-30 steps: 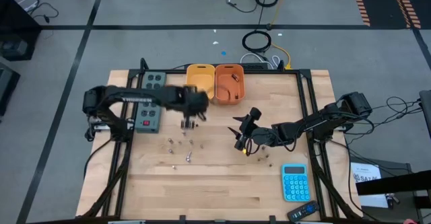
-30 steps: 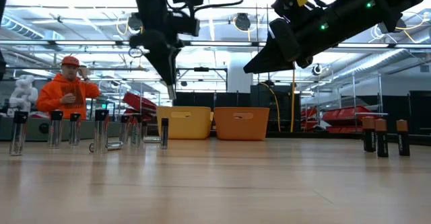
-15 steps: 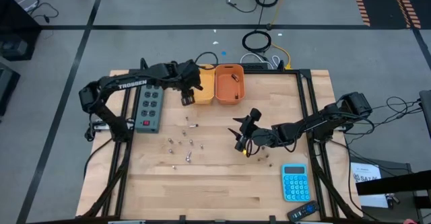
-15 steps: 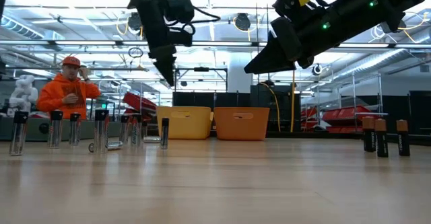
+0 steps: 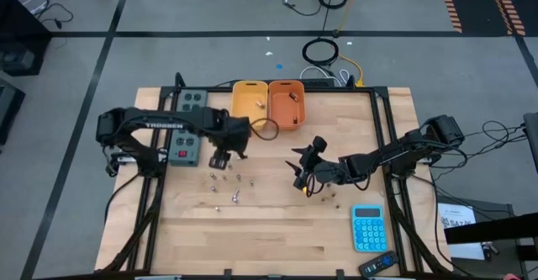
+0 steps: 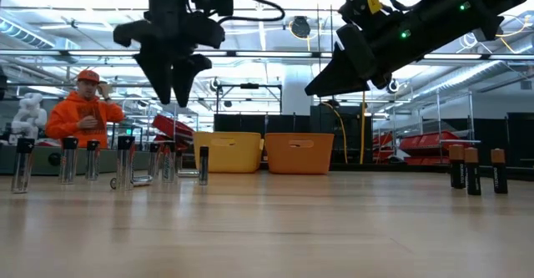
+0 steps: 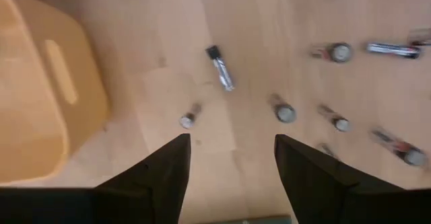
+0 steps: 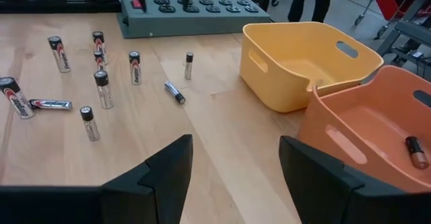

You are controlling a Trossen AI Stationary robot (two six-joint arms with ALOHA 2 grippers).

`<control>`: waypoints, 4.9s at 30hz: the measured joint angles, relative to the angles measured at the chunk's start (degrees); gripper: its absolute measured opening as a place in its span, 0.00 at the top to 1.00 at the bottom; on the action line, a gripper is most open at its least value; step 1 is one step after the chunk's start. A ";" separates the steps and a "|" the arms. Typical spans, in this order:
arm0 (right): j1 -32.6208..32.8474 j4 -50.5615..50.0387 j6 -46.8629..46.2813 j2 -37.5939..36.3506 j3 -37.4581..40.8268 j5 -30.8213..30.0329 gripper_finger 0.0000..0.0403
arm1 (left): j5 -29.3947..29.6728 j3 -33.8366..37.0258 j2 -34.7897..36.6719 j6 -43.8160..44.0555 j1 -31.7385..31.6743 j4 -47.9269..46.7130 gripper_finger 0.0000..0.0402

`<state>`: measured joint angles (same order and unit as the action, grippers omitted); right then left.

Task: Sort batteries
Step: Put the silver battery into the yellow bin

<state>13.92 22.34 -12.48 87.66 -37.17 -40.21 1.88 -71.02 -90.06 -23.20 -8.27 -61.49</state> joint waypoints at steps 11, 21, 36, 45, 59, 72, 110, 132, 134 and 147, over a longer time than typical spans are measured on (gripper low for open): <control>0.45 0.06 -0.17 0.00 0.00 -0.28 0.47 | 6.21 0.54 -1.78 -0.76 1.92 4.08 0.44; 0.45 -0.33 -0.21 0.02 0.00 0.00 0.47 | 5.61 0.54 -6.07 4.51 1.73 2.16 0.61; 1.86 -1.54 -2.00 0.02 0.00 -0.25 0.47 | 3.74 8.37 -5.16 4.41 -3.78 11.34 0.63; 2.35 -1.50 -3.96 0.02 0.00 -0.31 0.47 | 1.17 15.23 -0.98 5.40 -6.32 16.99 0.63; 2.68 -1.15 -4.28 0.02 0.00 -0.33 0.47 | 0.53 21.80 -0.96 7.76 -6.51 29.20 0.63; 2.68 -1.17 -4.01 0.02 0.00 -0.33 0.47 | -4.32 21.85 -0.96 7.43 -8.48 31.22 0.90; 2.57 -1.21 -3.88 0.02 0.00 -0.59 0.47 | -11.72 5.27 8.55 5.24 -21.21 19.00 0.56; 2.53 2.17 -1.84 0.02 0.00 -0.15 0.47 | -0.10 9.09 4.22 17.95 6.53 8.29 0.56; 2.53 2.17 -1.83 0.02 0.00 -0.16 0.47 | -0.07 10.96 4.21 16.80 6.53 8.21 0.56; 2.53 2.19 -1.89 0.02 0.00 -0.15 0.47 | -1.35 20.49 4.22 15.41 6.53 19.95 0.56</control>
<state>16.45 24.53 -14.37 87.68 -37.17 -40.36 0.52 -50.52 -85.84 -7.79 -1.74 -41.54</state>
